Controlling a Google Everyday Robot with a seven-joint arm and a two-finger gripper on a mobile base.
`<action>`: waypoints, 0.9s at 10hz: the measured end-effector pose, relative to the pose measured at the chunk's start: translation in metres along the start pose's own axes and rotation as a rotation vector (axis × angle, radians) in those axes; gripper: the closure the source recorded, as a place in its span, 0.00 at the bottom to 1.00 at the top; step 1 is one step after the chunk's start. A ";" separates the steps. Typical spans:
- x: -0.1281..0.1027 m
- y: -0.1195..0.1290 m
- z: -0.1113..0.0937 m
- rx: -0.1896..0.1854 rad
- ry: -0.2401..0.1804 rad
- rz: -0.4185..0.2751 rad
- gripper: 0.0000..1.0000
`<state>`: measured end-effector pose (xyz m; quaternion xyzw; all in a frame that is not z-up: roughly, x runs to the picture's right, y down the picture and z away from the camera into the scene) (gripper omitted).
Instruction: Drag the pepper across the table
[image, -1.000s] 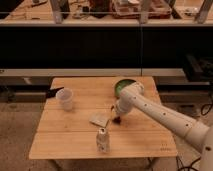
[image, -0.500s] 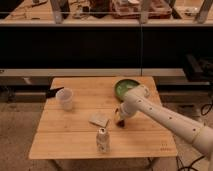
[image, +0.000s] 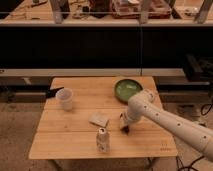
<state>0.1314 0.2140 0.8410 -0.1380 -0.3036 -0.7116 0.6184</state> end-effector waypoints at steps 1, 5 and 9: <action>-0.008 0.003 -0.001 -0.002 -0.005 0.013 0.56; -0.039 0.022 -0.010 -0.025 -0.022 0.075 0.56; -0.063 0.031 -0.013 -0.024 -0.032 0.114 0.56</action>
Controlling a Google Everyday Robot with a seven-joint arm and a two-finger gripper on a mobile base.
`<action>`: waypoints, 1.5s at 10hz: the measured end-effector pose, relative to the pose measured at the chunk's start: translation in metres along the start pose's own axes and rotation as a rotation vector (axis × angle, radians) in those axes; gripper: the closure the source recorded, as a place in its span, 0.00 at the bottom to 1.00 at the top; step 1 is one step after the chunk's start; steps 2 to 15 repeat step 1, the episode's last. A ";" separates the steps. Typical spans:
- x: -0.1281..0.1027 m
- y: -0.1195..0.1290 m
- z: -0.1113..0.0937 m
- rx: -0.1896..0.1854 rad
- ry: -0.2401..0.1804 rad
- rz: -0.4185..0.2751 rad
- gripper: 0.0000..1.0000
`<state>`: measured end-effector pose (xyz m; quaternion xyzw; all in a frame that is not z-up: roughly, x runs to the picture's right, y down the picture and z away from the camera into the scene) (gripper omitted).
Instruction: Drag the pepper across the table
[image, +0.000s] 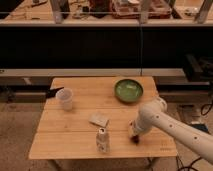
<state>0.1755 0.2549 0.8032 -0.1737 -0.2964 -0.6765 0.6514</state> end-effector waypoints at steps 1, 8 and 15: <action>-0.003 0.001 0.000 0.001 -0.001 0.005 0.56; -0.003 0.001 0.000 0.001 -0.001 0.005 0.56; -0.003 0.001 0.000 0.001 -0.001 0.005 0.56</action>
